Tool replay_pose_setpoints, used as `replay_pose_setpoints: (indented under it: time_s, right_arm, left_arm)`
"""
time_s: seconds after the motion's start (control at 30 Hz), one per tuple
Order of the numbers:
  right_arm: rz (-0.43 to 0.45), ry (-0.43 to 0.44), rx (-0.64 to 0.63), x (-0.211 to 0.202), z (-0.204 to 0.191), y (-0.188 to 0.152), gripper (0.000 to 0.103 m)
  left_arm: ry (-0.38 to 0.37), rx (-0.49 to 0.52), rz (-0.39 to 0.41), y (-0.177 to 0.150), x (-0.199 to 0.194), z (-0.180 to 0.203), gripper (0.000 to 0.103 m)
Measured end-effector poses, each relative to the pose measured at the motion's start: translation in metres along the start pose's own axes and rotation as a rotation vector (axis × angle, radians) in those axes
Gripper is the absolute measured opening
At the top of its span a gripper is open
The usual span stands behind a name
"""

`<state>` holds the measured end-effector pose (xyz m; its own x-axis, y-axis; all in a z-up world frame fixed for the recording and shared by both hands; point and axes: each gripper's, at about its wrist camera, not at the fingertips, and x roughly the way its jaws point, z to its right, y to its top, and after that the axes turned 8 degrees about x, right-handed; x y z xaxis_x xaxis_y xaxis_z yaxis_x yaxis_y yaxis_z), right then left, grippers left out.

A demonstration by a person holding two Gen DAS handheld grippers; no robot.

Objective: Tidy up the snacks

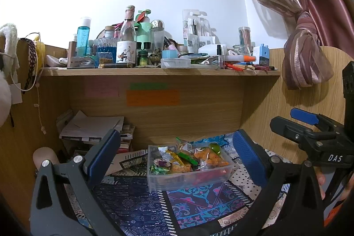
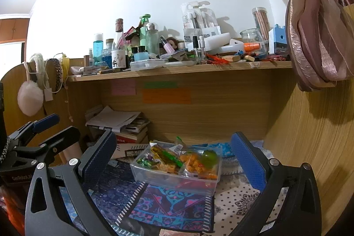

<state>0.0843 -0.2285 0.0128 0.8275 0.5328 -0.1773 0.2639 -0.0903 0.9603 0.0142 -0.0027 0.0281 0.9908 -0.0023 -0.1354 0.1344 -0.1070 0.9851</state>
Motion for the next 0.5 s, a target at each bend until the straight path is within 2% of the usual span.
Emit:
replay_pose_setpoints:
  time_s: [0.5]
  right_arm:
    - [-0.004, -0.006, -0.004, 0.0017, 0.0078, -0.0003, 0.103]
  left_arm:
    - [-0.015, -0.004, -0.011, -0.0021, 0.0068, 0.0019, 0.103]
